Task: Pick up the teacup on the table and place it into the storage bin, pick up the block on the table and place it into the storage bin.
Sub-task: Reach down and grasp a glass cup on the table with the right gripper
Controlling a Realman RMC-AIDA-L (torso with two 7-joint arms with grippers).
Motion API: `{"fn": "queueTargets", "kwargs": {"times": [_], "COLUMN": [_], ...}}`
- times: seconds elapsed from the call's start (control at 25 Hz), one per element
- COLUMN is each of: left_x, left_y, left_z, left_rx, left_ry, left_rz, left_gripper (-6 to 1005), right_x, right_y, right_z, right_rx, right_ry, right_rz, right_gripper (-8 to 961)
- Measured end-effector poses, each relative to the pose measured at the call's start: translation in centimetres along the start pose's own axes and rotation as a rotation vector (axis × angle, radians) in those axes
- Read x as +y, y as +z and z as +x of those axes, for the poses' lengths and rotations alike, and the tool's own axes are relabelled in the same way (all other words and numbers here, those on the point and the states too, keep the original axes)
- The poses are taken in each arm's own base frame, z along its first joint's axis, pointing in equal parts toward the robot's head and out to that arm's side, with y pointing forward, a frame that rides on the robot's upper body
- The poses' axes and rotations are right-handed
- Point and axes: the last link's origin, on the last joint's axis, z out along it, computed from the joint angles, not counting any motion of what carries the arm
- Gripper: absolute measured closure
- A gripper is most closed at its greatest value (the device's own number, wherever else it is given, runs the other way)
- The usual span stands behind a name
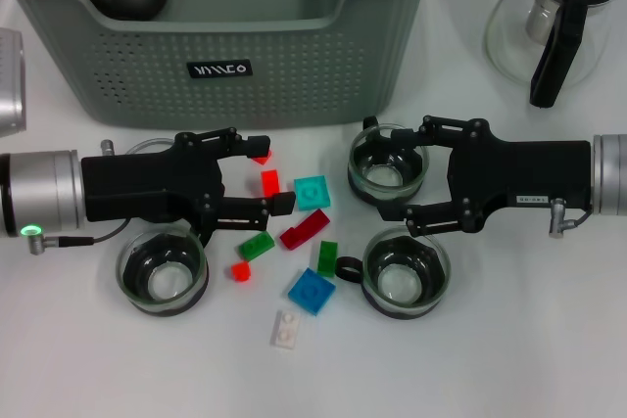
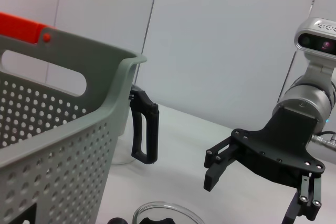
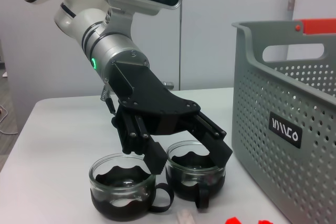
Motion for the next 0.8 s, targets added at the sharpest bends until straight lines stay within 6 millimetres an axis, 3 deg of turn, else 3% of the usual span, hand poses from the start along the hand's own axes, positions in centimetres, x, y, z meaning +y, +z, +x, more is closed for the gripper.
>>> {"fn": "queueTargets", "kwargs": {"times": [0.52, 0.8], "left_x": [0.3, 1.1], "left_y": [0.0, -1.2], "left_z": [0.1, 1.1], "left_rx": [0.006, 0.062], "left_ry": [0.000, 0.008], "left_rz": [-0.019, -0.094], "left_gripper": [124, 124], "right_x": [0.2, 1.1], "right_y": [-0.2, -2.2], "right_z": [0.0, -1.2], "right_rx": [-0.004, -0.054], "right_ry": [0.000, 0.036], "right_rz": [-0.013, -0.118], "right_gripper": [40, 40]}}
